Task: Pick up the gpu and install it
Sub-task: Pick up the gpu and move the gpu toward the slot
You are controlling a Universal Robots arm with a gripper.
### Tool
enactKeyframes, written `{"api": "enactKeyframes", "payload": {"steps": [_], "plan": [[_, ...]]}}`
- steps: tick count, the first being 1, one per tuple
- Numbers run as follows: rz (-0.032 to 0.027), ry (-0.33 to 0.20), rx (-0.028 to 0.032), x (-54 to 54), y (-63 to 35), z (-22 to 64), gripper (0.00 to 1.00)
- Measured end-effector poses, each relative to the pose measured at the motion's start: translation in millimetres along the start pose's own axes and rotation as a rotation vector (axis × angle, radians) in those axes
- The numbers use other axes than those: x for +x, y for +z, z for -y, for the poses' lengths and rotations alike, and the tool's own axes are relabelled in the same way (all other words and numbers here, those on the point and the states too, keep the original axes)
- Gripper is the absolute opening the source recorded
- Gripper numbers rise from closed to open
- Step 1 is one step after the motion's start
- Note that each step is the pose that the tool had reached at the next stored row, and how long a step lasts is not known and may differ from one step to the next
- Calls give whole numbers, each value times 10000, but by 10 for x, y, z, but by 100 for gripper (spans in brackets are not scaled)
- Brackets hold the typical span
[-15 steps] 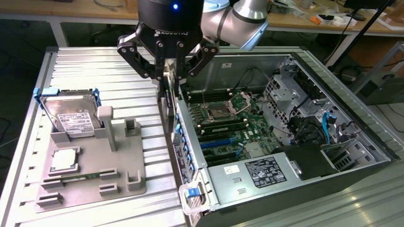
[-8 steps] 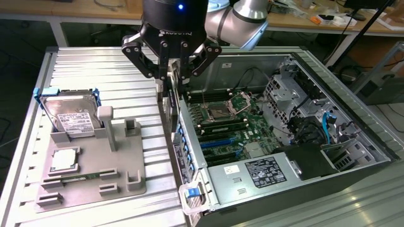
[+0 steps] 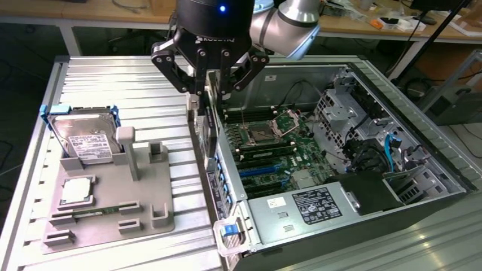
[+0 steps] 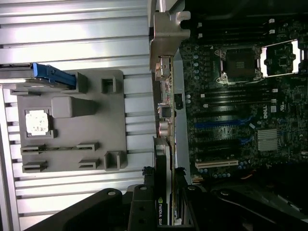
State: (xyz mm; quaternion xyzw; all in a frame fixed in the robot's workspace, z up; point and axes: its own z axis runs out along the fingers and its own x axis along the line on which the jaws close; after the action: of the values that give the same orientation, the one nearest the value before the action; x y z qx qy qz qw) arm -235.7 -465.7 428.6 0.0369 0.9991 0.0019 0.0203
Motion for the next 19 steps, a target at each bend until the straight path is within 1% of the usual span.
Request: {"api": "enactKeyframes", "payload": {"steps": [11, 19], "plan": [[0, -1, 0, -158, 6, -12, 27], [0, 0, 0, -243, 10, -18, 27]]}}
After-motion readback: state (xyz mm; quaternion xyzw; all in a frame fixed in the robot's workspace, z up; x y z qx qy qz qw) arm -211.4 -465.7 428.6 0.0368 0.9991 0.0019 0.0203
